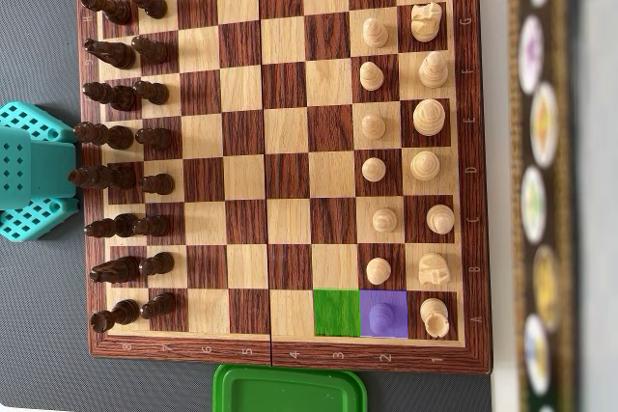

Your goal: Play chess

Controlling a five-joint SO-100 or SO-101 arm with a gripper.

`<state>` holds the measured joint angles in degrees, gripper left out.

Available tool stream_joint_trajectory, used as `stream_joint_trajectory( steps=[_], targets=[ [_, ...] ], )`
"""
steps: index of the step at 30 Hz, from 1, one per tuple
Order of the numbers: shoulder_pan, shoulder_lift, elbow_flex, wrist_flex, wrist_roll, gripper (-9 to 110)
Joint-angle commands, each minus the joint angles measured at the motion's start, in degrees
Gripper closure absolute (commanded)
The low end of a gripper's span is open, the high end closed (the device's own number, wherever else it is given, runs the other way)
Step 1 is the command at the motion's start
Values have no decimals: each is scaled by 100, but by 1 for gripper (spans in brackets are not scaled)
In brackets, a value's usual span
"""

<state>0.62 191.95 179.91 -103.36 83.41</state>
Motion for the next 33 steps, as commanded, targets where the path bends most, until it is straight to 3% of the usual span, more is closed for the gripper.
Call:
stream_joint_trajectory(
  steps=[1, 20, 26, 33],
  targets=[
    [-26, -53, 114, 0, 9, 87],
    [35, -79, 114, 97, -44, 87],
    [35, -62, -193, 1670, -44, 87],
    [35, -62, -1011, 4412, -44, 87]
  ],
)
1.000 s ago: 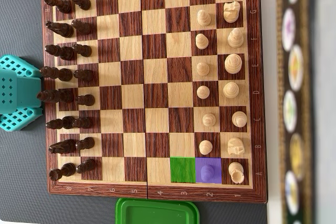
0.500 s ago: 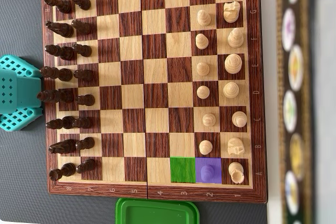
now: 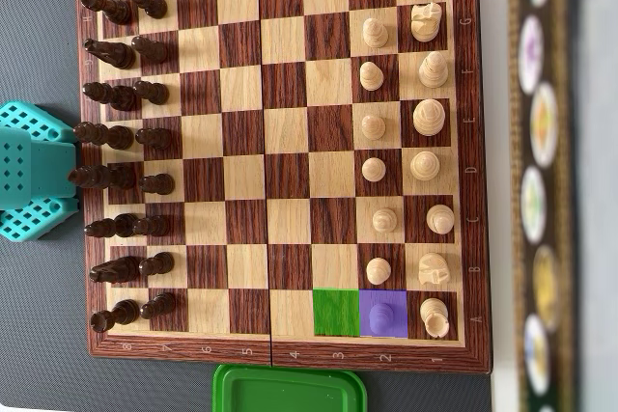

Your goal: Play chess

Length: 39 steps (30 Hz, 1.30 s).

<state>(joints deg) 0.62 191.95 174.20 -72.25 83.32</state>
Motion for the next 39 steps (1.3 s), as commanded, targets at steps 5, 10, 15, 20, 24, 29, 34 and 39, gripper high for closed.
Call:
stream_joint_trajectory(
  steps=[5, 10, 15, 20, 24, 29, 34, 39],
  targets=[
    [44, -62, -984, 3445, -44, 87],
    [185, -70, -1635, 5889, -44, 87],
    [510, -114, -2276, 8314, -44, 87],
    [738, -123, -2637, 10002, -35, 86],
    [861, -132, -2610, 10819, -35, 86],
    [914, -132, -2593, 11839, -35, 86],
    [905, -141, -2593, 12700, -35, 86],
    [905, -738, -2663, 13148, -18, 86]
  ],
)
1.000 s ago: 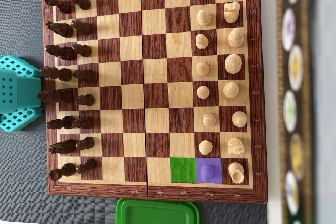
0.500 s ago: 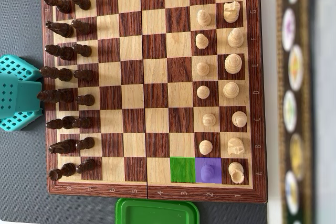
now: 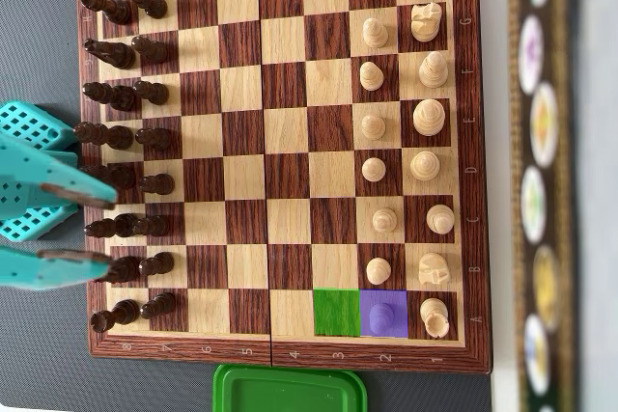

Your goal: Play chess

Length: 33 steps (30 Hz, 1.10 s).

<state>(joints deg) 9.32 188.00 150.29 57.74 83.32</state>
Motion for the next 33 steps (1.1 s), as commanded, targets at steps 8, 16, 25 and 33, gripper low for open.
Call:
stream_joint_trajectory(
  steps=[8, 16, 25, 33],
  targets=[
    [53, -2030, -439, 132, -18, 86],
    [466, -2786, -457, 114, 26, 86],
    [642, -4825, -1828, 369, -35, 87],
    [642, -6697, -3085, 316, -26, 87]
  ],
)
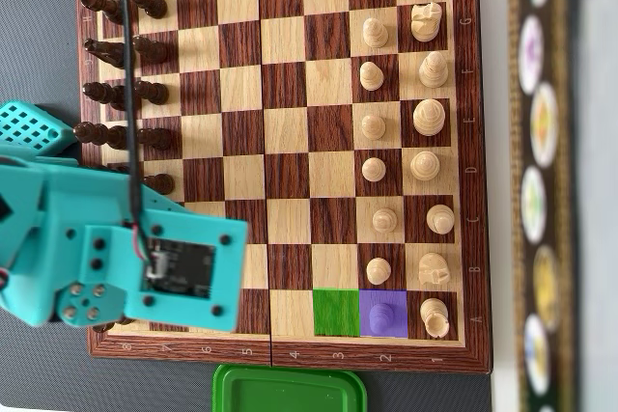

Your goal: Play chess

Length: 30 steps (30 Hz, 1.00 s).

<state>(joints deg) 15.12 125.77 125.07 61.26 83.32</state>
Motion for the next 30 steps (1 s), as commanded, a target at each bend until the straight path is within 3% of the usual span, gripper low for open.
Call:
stream_joint_trajectory(
  steps=[1, 14, 30],
  targets=[
    [62, -729, -729, -35, -26, 86],
    [299, -3340, -3094, 26, -35, 87],
    [360, -4465, -4271, 26, -44, 87]
  ],
)
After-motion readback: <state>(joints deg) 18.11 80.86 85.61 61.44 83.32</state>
